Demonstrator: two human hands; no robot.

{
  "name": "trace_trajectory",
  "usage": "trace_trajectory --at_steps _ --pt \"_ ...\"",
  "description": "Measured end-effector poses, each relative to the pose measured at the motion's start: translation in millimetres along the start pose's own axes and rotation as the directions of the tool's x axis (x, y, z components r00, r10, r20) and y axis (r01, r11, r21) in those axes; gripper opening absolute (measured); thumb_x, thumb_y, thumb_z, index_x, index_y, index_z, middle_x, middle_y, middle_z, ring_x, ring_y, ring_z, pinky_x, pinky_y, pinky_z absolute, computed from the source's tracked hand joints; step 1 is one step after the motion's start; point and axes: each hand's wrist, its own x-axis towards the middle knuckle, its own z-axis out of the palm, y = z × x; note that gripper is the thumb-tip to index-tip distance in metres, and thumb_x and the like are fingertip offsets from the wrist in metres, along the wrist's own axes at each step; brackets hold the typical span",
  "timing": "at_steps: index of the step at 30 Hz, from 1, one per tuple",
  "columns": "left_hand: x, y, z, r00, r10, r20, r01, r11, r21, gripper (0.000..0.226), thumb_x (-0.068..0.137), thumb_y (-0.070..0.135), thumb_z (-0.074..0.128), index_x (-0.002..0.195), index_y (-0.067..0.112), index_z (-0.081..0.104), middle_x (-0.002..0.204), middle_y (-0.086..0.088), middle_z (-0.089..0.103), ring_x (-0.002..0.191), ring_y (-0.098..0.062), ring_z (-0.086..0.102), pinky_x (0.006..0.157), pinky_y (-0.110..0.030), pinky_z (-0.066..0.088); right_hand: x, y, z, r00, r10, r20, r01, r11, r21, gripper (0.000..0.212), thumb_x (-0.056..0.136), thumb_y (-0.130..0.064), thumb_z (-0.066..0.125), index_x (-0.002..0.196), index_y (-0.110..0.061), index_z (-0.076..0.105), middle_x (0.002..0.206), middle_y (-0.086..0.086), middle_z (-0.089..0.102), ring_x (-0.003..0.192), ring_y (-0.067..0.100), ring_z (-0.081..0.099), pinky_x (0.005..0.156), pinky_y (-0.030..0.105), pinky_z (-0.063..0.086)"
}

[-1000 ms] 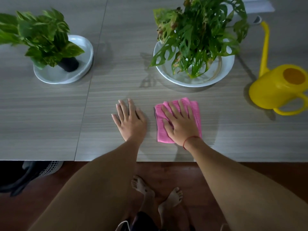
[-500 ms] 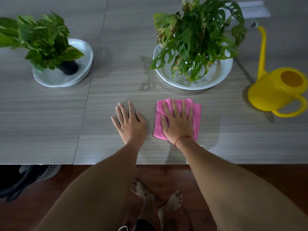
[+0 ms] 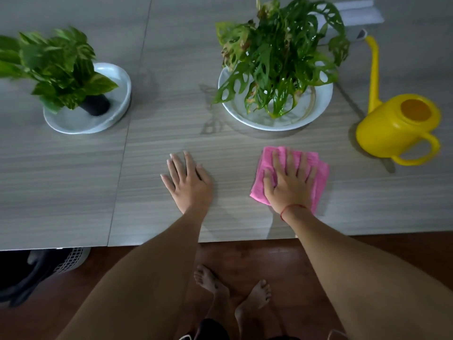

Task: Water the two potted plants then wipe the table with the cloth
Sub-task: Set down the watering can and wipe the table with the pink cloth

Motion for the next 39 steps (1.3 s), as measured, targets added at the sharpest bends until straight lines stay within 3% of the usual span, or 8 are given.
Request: trace_trajectory --at_steps 4,7,11,17,22,31,35,39 --pt "3 -5 0 1.0 0.008 -0.002 -0.008 0.999 -0.04 0.053 0.101 0.034 0.032 0.152 0.026 0.026 0.162 -0.005 0.015 0.15 -0.019 0.006 0.12 -0.045 -0.002 9 -45 1 0.978 -0.206 0.025 0.207 0.978 -0.004 0.058 0.099 -0.055 0.015 0.151 -0.034 -0.001 0.161 0.001 -0.004 0.146 0.039 -0.008 0.118 0.058 -0.004" --pt "10 -8 -14 0.999 0.01 -0.032 -0.014 0.992 -0.129 0.049 0.099 0.036 0.029 0.145 0.026 0.042 0.155 0.001 0.035 0.145 -0.017 0.025 0.116 -0.042 0.013 9 -74 5 0.954 -0.292 0.073 0.29 0.957 0.027 0.057 0.1 -0.052 0.017 0.151 -0.035 0.0 0.161 -0.001 -0.004 0.147 0.038 -0.009 0.118 0.058 -0.004" --pt "42 -34 -38 0.995 0.031 -0.1 -0.039 0.996 -0.082 0.041 0.1 0.029 0.037 0.14 0.023 0.047 0.139 -0.001 0.051 0.125 -0.023 0.045 0.102 -0.041 0.03 1 -99 12 0.937 -0.346 0.044 0.346 0.938 0.021 0.056 0.097 -0.053 0.02 0.149 -0.034 0.02 0.16 0.001 0.016 0.146 0.042 0.01 0.118 0.06 0.005" --pt "73 -78 -39 0.993 -0.094 -0.064 0.097 0.995 0.037 0.045 0.1 0.03 0.033 0.145 0.03 0.038 0.16 -0.008 0.021 0.149 -0.024 0.009 0.118 -0.052 0.005 11 -118 13 0.912 -0.406 0.061 0.407 0.914 -0.006 0.069 0.09 -0.07 0.015 0.151 -0.036 0.008 0.161 0.0 0.003 0.147 0.041 -0.002 0.118 0.058 -0.002" --pt "75 -79 -37 0.994 -0.074 -0.077 0.076 0.997 0.02 0.048 0.1 0.031 0.033 0.148 0.031 0.036 0.161 -0.006 0.02 0.15 -0.021 0.008 0.12 -0.049 0.002 39 -169 19 0.865 -0.493 0.088 0.496 0.868 -0.007 0.072 0.09 -0.074 0.01 0.15 -0.036 -0.004 0.161 -0.001 -0.006 0.146 0.039 -0.012 0.117 0.059 -0.003" --pt "77 -83 -34 0.995 -0.072 -0.068 0.072 0.997 -0.006 0.047 0.103 0.036 0.029 0.149 0.034 0.032 0.162 -0.002 0.016 0.15 -0.018 0.004 0.121 -0.044 -0.004 61 -207 25 0.838 -0.545 0.038 0.545 0.838 0.02 0.054 0.099 -0.05 0.019 0.15 -0.035 0.014 0.161 -0.003 0.011 0.148 0.034 0.001 0.119 0.057 0.0" --pt "79 -83 -32 0.988 -0.075 -0.132 0.074 0.997 -0.014 0.042 0.097 0.03 0.04 0.137 0.026 0.052 0.155 -0.008 0.034 0.147 -0.025 0.022 0.118 -0.049 0.009 54 -186 22 0.816 -0.575 0.06 0.573 0.818 0.047 0.059 0.094 -0.048 0.01 0.15 -0.034 0.016 0.16 -0.007 0.013 0.149 0.028 0.0 0.121 0.05 -0.001" --pt "105 -66 -43 0.98 -0.132 -0.146 0.125 0.991 -0.052 0.04 0.08 0.027 0.041 0.112 0.013 0.062 0.125 -0.012 0.055 0.119 -0.033 0.047 0.112 -0.047 0.023 54 -141 19 0.827 -0.562 -0.025 0.562 0.823 0.08 0.053 0.095 -0.049 0.027 0.147 -0.035 0.03 0.157 -0.008 0.025 0.149 0.024 0.013 0.121 0.046 0.005"
